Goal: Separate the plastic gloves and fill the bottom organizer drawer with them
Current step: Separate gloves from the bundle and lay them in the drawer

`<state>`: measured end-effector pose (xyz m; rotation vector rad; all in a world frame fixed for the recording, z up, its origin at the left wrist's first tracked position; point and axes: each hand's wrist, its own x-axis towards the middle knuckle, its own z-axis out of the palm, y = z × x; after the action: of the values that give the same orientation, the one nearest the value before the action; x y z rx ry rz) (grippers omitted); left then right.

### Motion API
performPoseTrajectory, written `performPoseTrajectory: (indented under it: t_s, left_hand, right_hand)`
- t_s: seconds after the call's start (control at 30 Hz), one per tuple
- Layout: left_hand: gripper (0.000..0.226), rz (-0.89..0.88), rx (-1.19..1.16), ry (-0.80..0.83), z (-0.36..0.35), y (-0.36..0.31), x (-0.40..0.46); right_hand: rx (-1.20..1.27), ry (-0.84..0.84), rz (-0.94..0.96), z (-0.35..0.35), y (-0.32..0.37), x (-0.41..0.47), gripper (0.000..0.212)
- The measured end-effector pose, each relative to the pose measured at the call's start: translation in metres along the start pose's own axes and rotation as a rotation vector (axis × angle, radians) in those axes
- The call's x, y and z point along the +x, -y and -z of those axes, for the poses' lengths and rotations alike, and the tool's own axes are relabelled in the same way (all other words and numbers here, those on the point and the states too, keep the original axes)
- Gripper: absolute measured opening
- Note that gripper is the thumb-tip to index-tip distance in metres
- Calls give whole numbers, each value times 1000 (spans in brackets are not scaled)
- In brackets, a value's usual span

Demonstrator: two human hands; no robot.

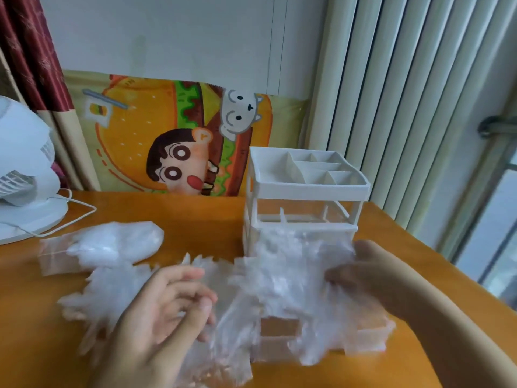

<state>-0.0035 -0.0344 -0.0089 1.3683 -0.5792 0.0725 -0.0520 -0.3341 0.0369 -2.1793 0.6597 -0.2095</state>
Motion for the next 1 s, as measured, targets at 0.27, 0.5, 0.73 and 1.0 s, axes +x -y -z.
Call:
performPoseTrajectory:
  t_s: [0.27, 0.5, 0.73, 1.0]
  left_hand:
    - [33, -57, 653, 517, -59, -14, 35]
    - [29, -205, 1007, 627, -139, 11, 49]
    - [58, 239, 1177, 733, -141, 42, 64]
    - [31, 162, 1353, 735, -142, 42, 72]
  right_hand:
    - [-559, 10, 97, -1, -26, 31, 20]
    - [-483, -36, 241, -10, -34, 28, 18]
    - [-549, -210, 339, -11, -42, 23, 16]
    - [-758, -224, 265, -14, -49, 27, 24]
